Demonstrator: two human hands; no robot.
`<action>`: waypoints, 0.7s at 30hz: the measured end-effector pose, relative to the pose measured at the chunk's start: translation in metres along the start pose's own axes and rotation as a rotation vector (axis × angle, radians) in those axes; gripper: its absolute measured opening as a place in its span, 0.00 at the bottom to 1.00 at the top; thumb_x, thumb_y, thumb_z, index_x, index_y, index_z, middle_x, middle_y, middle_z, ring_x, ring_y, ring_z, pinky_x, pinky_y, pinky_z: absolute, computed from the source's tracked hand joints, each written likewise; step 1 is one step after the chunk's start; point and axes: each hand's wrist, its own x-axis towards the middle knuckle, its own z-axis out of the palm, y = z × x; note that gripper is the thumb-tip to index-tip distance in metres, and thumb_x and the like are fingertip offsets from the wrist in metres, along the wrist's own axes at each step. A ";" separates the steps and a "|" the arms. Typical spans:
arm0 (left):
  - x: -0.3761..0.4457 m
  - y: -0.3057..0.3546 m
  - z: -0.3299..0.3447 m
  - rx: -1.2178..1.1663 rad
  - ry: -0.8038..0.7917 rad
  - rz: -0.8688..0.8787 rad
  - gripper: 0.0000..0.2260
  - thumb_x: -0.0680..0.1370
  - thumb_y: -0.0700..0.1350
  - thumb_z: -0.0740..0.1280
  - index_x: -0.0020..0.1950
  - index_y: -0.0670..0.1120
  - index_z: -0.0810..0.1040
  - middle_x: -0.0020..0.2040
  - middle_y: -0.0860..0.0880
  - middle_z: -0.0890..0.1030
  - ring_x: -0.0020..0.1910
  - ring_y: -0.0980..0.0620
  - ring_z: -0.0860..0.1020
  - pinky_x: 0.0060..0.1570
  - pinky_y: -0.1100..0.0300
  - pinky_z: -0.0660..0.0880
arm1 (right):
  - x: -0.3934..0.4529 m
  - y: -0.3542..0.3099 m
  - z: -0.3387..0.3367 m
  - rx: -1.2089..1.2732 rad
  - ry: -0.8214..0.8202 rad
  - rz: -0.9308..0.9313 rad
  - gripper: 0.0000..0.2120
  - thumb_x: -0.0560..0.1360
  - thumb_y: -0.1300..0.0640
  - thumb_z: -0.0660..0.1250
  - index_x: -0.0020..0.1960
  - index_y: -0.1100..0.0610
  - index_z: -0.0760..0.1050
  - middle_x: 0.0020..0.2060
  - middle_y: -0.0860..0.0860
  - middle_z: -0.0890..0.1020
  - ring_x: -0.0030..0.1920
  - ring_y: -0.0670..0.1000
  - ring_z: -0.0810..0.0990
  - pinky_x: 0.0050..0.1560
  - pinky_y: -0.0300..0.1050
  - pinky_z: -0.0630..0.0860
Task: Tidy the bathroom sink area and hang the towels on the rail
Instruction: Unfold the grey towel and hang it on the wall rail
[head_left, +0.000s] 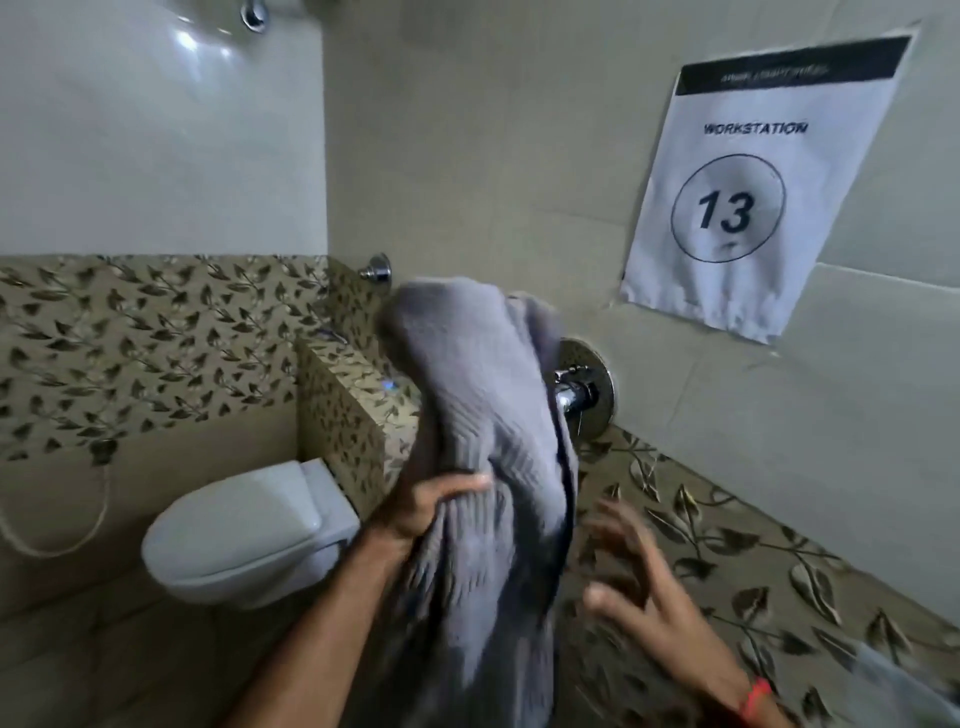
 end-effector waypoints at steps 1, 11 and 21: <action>-0.010 -0.004 0.011 0.154 -0.070 0.048 0.42 0.51 0.48 0.85 0.62 0.40 0.77 0.52 0.50 0.86 0.50 0.58 0.85 0.48 0.65 0.80 | 0.000 -0.006 -0.007 0.121 0.057 -0.010 0.40 0.70 0.41 0.71 0.76 0.43 0.55 0.71 0.38 0.70 0.69 0.35 0.70 0.69 0.38 0.70; -0.059 -0.009 0.047 0.346 -0.054 0.268 0.39 0.61 0.26 0.75 0.72 0.38 0.70 0.63 0.50 0.83 0.58 0.60 0.81 0.56 0.66 0.77 | -0.008 -0.025 -0.012 0.997 0.454 0.026 0.24 0.75 0.61 0.66 0.70 0.57 0.68 0.63 0.57 0.78 0.56 0.53 0.80 0.57 0.51 0.77; -0.094 0.012 0.047 0.118 -0.001 -0.227 0.41 0.60 0.59 0.83 0.67 0.41 0.78 0.59 0.40 0.84 0.57 0.43 0.84 0.51 0.53 0.82 | -0.018 -0.043 -0.031 0.625 0.289 0.159 0.07 0.77 0.65 0.67 0.52 0.66 0.80 0.46 0.60 0.84 0.48 0.55 0.79 0.55 0.51 0.75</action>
